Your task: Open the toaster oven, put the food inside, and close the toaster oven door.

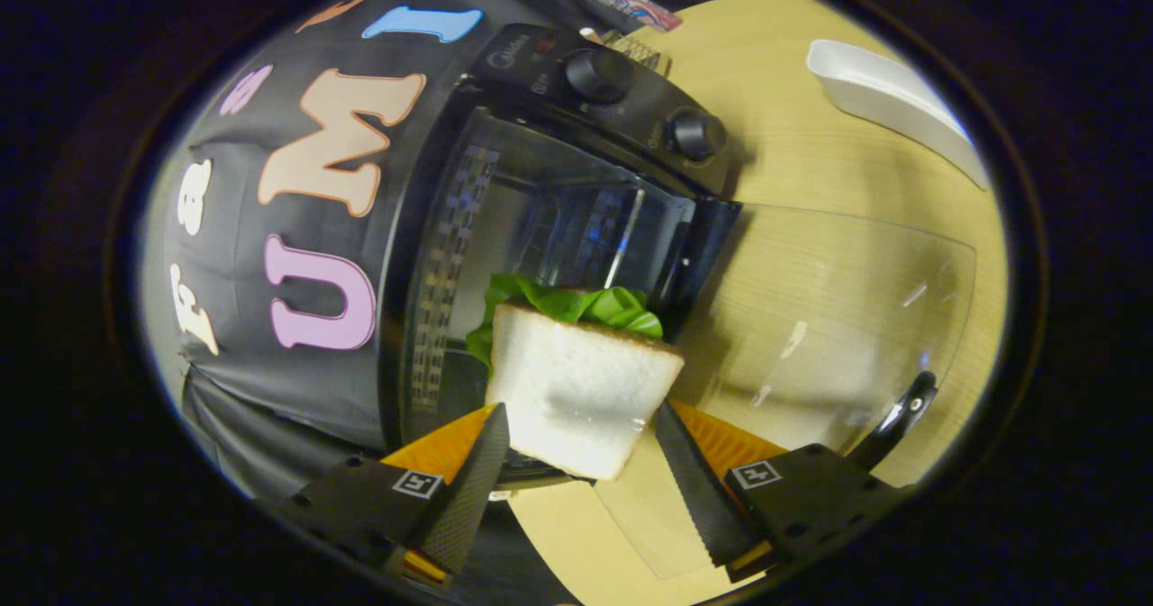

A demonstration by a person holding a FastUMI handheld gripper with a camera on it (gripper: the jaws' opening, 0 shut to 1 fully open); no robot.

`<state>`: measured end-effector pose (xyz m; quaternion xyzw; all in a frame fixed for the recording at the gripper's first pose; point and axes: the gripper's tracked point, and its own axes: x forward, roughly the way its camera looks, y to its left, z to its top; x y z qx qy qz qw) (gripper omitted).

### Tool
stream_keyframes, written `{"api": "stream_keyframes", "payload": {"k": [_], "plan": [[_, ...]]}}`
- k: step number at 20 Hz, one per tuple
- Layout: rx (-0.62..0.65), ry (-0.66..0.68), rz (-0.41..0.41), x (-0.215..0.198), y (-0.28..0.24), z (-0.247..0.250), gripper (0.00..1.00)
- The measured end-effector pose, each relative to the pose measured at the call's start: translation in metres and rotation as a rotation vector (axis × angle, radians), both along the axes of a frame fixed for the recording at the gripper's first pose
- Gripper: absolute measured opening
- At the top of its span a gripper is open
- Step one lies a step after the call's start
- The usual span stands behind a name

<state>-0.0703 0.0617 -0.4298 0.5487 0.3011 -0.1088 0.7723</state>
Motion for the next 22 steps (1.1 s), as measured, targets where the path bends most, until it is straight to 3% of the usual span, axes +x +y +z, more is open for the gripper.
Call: {"api": "stream_keyframes", "payload": {"k": [8,14,17,22], "plan": [[0.01,-0.042,-0.026,0.028,0.002,0.016,1.0],[0.005,-0.058,-0.056,0.023,-0.014,0.018,0.98],[-0.047,-0.056,-0.06,0.007,-0.029,0.022,0.98],[-0.189,0.0,0.008,-0.047,-0.042,0.021,0.98]]}}
